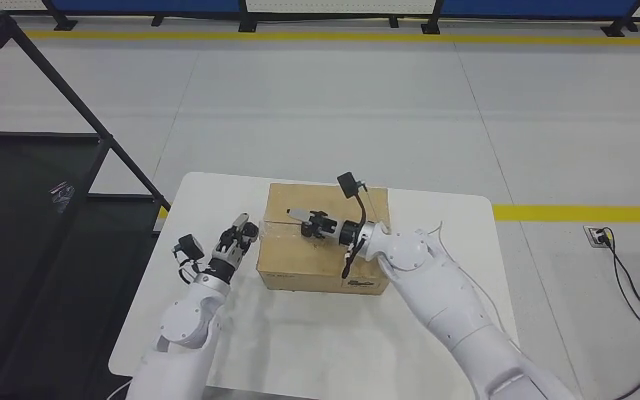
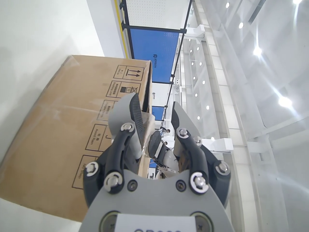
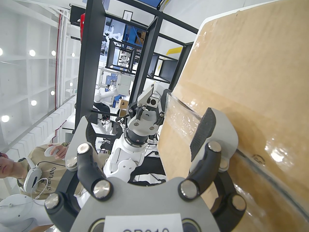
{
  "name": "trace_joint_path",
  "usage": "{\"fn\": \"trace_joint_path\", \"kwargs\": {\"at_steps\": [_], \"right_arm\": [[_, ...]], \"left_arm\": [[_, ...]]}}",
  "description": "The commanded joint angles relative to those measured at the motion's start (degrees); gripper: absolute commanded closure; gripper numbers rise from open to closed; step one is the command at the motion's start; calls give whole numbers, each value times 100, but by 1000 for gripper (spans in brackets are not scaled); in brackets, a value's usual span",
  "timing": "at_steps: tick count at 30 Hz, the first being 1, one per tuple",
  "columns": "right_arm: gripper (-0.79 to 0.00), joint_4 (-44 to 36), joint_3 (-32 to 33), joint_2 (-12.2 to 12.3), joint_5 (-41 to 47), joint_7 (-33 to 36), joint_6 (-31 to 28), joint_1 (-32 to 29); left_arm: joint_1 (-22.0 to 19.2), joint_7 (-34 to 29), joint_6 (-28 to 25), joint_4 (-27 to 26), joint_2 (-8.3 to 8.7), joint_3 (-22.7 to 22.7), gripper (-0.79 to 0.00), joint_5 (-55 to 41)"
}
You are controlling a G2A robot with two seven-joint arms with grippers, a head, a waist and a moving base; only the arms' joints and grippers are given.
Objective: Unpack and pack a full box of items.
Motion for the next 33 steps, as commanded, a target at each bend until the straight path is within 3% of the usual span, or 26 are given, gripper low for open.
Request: {"fn": "trace_joint_path", "kwargs": {"at_steps": [1,7,21,33], "right_arm": [[-785,64,0,-16,3,10,-26,18],[-785,199,-5,-64,14,67,-75,64],[-785,347,64,-116,-27,138,-205,112],[-785,262,443,91,-233,248,-248,-85]], "left_arm": [[31,-5,-35,-87,-3,-18,-292,-113],[-10,-17,-25,-130,-25,89,-296,-209],[-394,167,-28,683,-92,314,-274,-248],[-466,115,-80,878,-110,364,-277,-271]]}}
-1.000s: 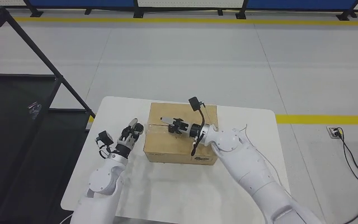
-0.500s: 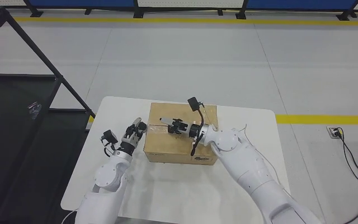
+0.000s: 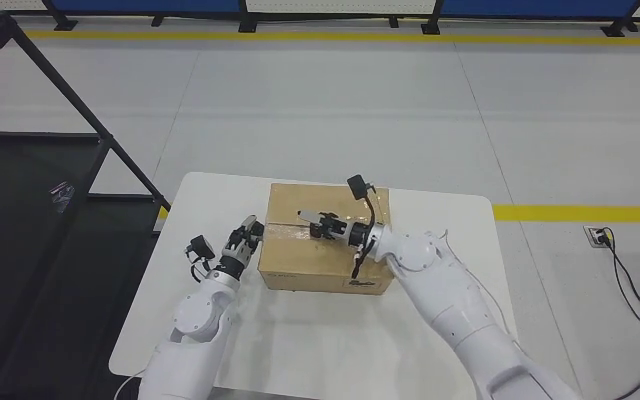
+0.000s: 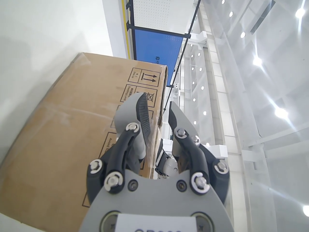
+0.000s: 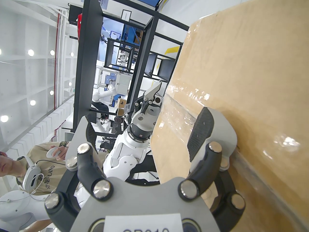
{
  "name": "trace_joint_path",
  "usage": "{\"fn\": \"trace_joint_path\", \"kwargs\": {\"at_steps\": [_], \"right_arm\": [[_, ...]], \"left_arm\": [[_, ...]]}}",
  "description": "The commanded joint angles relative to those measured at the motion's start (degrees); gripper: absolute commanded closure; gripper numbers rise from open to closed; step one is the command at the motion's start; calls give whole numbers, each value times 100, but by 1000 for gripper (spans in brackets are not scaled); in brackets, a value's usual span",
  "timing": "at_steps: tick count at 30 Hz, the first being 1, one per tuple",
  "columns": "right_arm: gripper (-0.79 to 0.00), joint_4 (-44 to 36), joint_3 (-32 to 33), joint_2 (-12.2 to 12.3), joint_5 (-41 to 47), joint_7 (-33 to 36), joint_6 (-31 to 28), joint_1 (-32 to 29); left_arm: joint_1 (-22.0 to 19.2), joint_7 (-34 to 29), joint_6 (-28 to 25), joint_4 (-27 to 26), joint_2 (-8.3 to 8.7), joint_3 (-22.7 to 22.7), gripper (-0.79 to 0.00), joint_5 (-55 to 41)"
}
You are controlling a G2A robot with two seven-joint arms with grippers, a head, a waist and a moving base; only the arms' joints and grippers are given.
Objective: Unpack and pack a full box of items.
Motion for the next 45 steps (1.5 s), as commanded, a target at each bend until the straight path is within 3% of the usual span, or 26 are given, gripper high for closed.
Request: {"fn": "trace_joint_path", "kwargs": {"at_steps": [1,9,27,37,45], "right_arm": [[-785,-77,99,64,-69,34,44,-60],[-785,-682,692,381,-287,-161,184,-583],[-785,-3223,2244,970,-633,-638,1118,-2428],[-785,-3807,2861,1103,-356,-1078,1389,-3100],[-785,-3997,2687,1068,-196,-1418,975,-3074]], "left_arm": [[-9,-8,-5,17,-1,0,-277,-2],[-32,-27,-12,39,-6,17,-277,32],[-75,-55,-21,73,-25,72,-271,57],[-77,-73,-6,18,-34,103,-271,79],[-50,-77,15,-39,-41,130,-271,100]]}}
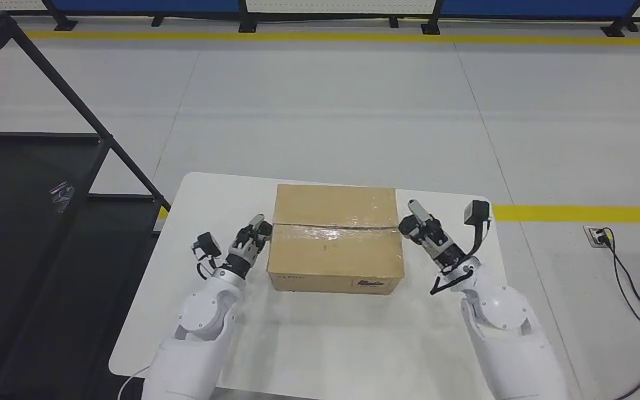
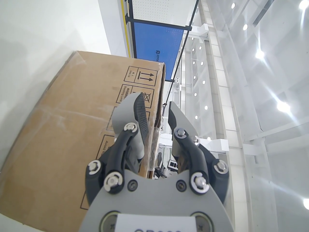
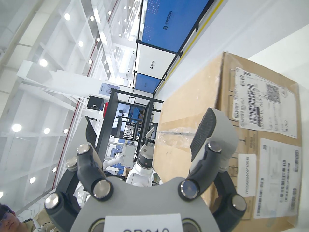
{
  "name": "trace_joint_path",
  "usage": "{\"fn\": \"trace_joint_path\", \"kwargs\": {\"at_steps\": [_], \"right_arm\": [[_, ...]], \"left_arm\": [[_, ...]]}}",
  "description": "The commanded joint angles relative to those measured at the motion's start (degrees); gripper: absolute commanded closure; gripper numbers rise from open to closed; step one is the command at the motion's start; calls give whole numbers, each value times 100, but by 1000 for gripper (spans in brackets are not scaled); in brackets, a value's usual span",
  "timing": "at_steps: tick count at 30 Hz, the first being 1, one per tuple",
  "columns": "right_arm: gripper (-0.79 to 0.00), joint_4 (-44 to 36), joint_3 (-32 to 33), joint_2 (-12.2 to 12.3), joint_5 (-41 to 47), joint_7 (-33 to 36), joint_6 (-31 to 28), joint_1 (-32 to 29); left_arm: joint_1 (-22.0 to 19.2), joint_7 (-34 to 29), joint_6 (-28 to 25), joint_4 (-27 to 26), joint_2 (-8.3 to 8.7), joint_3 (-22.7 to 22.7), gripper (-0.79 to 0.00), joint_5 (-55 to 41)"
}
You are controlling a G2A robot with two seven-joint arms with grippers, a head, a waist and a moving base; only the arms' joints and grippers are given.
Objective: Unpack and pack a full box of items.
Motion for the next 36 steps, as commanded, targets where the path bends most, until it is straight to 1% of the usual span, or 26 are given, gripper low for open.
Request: {"fn": "trace_joint_path", "kwargs": {"at_steps": [1,4,12,20,28,36], "right_arm": [[-785,37,-130,-20,28,9,-114,91],[-785,162,-339,-51,-24,21,-153,272],[-785,983,-1005,-167,23,509,208,987],[-785,1902,-1649,-378,339,691,75,1642],[-785,2728,-2311,-677,651,890,-30,2326],[-785,3521,-3011,-1102,983,1086,-149,2972]], "left_arm": [[10,9,1,-13,-2,6,-271,2],[29,7,2,-43,-4,12,-271,6],[76,-12,16,-96,-11,38,-271,2],[48,-37,18,-43,-35,128,-271,-8],[4,-51,-3,7,-58,194,-271,-26],[-20,-62,-31,46,-81,253,-271,-61]]}}
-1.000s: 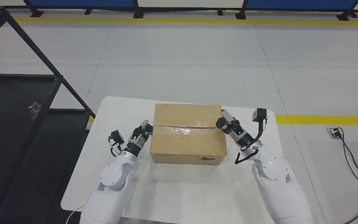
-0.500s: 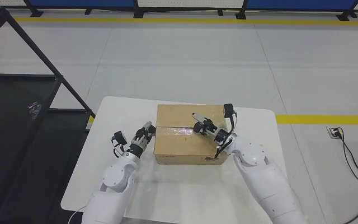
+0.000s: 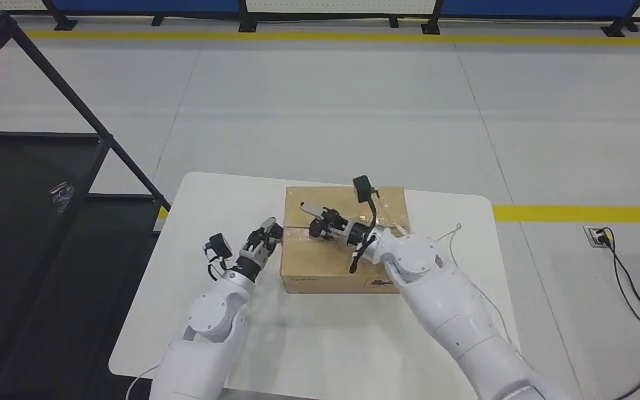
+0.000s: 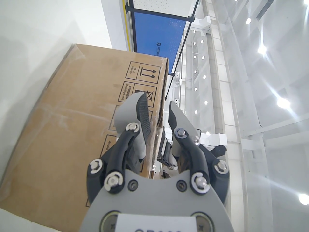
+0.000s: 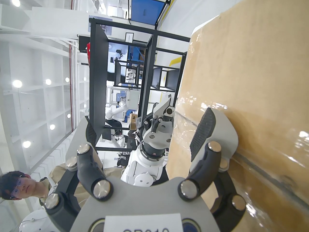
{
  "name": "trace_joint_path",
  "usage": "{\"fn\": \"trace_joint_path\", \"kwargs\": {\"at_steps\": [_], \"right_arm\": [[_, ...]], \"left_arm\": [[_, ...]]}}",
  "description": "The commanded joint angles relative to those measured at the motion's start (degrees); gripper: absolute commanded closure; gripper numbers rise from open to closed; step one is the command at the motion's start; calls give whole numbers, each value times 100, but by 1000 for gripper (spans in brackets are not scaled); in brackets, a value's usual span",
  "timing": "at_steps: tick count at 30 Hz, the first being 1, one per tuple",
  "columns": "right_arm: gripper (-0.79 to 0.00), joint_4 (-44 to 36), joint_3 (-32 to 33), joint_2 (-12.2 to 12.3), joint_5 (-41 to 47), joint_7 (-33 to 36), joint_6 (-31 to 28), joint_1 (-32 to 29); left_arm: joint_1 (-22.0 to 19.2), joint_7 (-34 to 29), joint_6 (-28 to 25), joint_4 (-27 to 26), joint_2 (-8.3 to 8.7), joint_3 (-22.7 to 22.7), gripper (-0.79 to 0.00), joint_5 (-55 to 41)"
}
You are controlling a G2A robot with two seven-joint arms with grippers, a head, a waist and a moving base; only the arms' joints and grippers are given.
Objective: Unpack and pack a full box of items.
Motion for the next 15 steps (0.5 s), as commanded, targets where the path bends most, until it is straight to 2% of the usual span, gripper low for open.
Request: {"fn": "trace_joint_path", "kwargs": {"at_steps": [1,8,15], "right_arm": [[-785,196,-167,-117,86,53,-30,144],[-785,806,-517,-459,411,437,-431,526],[-785,1360,-419,-485,389,615,-803,726]], "left_arm": [[-7,1,-8,12,-5,9,-274,-3],[-24,-9,-17,42,-11,-2,-271,-26],[-56,-42,-9,78,2,-98,-271,-66]]}}
